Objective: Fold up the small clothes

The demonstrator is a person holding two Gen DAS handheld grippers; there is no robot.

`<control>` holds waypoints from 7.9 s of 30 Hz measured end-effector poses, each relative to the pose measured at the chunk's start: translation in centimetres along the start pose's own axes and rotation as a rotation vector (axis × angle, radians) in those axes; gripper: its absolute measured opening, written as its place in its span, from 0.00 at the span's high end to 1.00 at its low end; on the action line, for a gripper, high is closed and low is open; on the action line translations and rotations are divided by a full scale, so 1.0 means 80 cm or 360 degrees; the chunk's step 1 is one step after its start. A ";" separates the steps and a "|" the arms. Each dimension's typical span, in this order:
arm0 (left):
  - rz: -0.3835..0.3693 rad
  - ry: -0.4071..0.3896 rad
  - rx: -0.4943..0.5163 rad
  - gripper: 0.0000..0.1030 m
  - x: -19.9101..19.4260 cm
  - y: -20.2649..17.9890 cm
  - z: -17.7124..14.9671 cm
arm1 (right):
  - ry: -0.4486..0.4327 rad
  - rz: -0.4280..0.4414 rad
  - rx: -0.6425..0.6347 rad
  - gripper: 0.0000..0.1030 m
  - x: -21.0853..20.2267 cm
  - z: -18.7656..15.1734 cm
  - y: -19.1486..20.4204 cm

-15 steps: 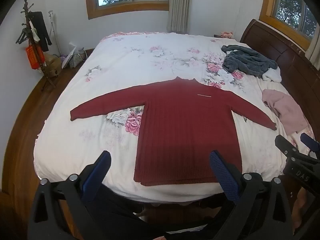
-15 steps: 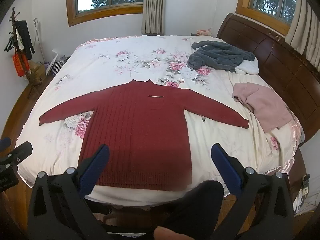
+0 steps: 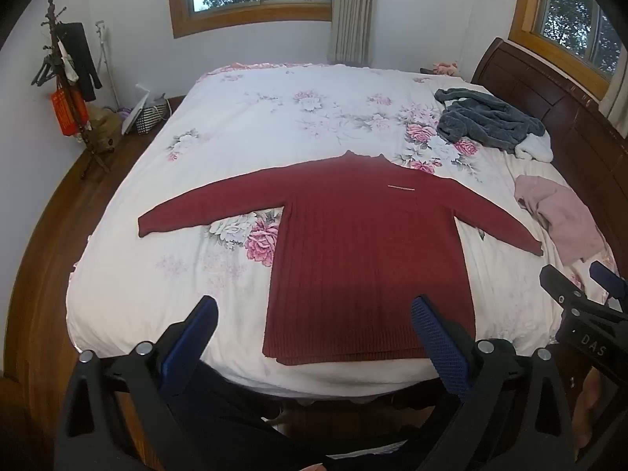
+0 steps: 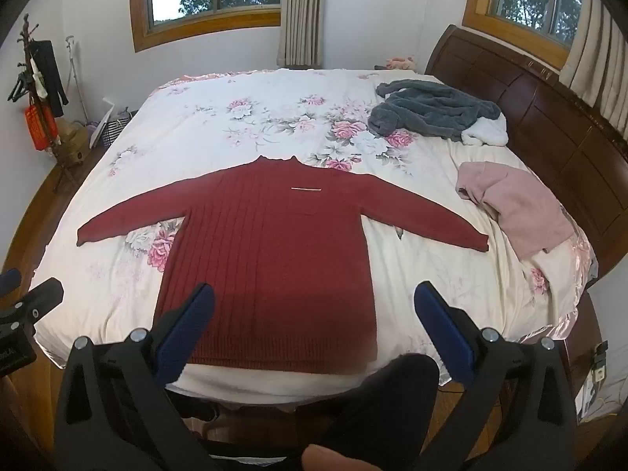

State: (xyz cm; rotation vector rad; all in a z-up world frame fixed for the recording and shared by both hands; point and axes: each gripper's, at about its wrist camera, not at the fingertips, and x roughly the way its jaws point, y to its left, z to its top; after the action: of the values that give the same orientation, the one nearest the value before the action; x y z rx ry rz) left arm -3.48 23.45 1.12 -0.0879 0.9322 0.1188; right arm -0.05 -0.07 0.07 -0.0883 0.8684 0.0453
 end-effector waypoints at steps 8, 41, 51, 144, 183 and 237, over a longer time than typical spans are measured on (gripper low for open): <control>0.0001 0.0003 0.0000 0.04 0.000 0.001 0.000 | 0.0002 -0.0001 -0.0002 0.02 0.000 0.000 0.000; -0.0198 0.0016 -0.0110 0.04 0.127 0.000 -0.004 | -0.0005 0.0011 0.0501 0.03 0.199 -0.001 -0.224; -0.0377 0.0000 -0.0132 0.04 0.144 -0.034 -0.002 | 0.0167 0.0338 0.1710 0.48 0.373 -0.083 -0.485; -0.1275 0.0946 -0.0932 0.04 0.719 -0.081 0.191 | 0.0339 0.0714 0.0528 0.41 0.467 0.006 -0.109; -0.0829 0.0636 -0.0619 0.93 0.712 0.102 0.290 | 0.0400 0.0806 0.0751 0.37 0.415 -0.035 -0.091; -0.0319 0.0092 -0.1836 0.92 0.580 0.612 0.044 | 0.0374 0.0952 0.0349 0.35 0.325 0.015 0.072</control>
State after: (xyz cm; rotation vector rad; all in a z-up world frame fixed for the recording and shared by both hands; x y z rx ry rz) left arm 19.81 75.32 -35.30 -1.2504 0.8053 0.4583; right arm 17.15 5.89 -19.35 0.3813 1.1048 0.5064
